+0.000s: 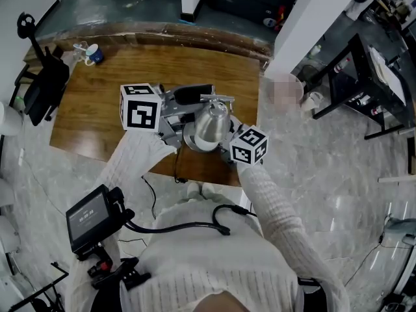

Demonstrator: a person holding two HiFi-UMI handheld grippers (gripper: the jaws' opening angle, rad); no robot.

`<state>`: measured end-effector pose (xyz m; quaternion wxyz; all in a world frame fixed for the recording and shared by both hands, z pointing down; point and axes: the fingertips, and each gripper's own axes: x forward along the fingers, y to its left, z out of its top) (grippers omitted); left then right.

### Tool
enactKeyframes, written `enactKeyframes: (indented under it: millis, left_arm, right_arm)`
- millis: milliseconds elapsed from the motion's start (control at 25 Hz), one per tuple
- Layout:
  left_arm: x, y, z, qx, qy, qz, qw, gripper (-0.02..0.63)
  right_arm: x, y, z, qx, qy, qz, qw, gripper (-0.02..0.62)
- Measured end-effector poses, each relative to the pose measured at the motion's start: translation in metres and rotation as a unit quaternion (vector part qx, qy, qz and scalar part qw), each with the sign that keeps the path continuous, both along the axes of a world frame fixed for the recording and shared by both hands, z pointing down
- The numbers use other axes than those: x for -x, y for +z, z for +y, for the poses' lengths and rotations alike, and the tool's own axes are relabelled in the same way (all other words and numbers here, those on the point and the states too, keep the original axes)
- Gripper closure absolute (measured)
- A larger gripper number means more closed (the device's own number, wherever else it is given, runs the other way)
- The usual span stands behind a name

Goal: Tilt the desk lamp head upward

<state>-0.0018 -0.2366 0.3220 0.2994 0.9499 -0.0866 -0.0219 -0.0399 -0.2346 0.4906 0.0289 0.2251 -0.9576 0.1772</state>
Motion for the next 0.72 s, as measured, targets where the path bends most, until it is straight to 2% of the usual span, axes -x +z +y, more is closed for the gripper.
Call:
enactKeyframes:
  millis: [80,200,320,400,440,480,520,560,640,680,720]
  left_arm:
    - [0.012,0.005,0.007,-0.022,-0.014,0.001,0.9997,0.297]
    - [0.027,0.008,0.012,-0.040,-0.048,0.002,0.9980,0.291]
    - [0.049,0.035,0.016,-0.053,-0.134,-0.051,0.9882,0.309]
    - [0.059,0.065,0.023,-0.057,-0.184,-0.098,0.9765,0.383]
    - [0.060,0.082,0.029,-0.052,-0.198,-0.116,0.9719,0.427]
    - [0.059,0.097,0.037,-0.042,-0.206,-0.128,0.9693,0.463]
    - [0.056,0.111,0.046,-0.029,-0.208,-0.133,0.9686,0.502]
    - [0.052,0.121,0.055,-0.017,-0.207,-0.136,0.9688,0.539]
    - [0.041,0.133,0.070,-0.013,-0.206,-0.145,0.9676,0.571]
    - [0.037,0.135,0.074,-0.022,-0.212,-0.155,0.9645,0.598]
    - [0.035,0.135,0.077,-0.035,-0.225,-0.165,0.9595,0.598]
  right_arm:
    - [-0.002,-0.001,0.003,0.003,0.007,-0.009,1.000,0.373]
    - [-0.019,-0.015,0.004,-0.001,0.023,-0.025,0.999,0.367]
    - [-0.044,-0.031,0.016,-0.014,0.069,-0.025,0.997,0.374]
    - [-0.059,-0.038,0.027,-0.017,0.113,-0.010,0.993,0.436]
    - [-0.064,-0.039,0.033,-0.011,0.132,0.006,0.991,0.493]
    - [-0.066,-0.038,0.041,0.000,0.147,0.025,0.989,0.562]
    - [-0.066,-0.037,0.049,0.010,0.155,0.042,0.987,0.597]
    - [-0.064,-0.038,0.057,0.016,0.159,0.056,0.986,0.598]
    - [-0.058,-0.043,0.070,0.021,0.161,0.068,0.984,0.598]
    - [-0.056,-0.045,0.074,0.024,0.163,0.069,0.984,0.598]
    - [-0.054,-0.046,0.077,0.027,0.165,0.069,0.983,0.598]
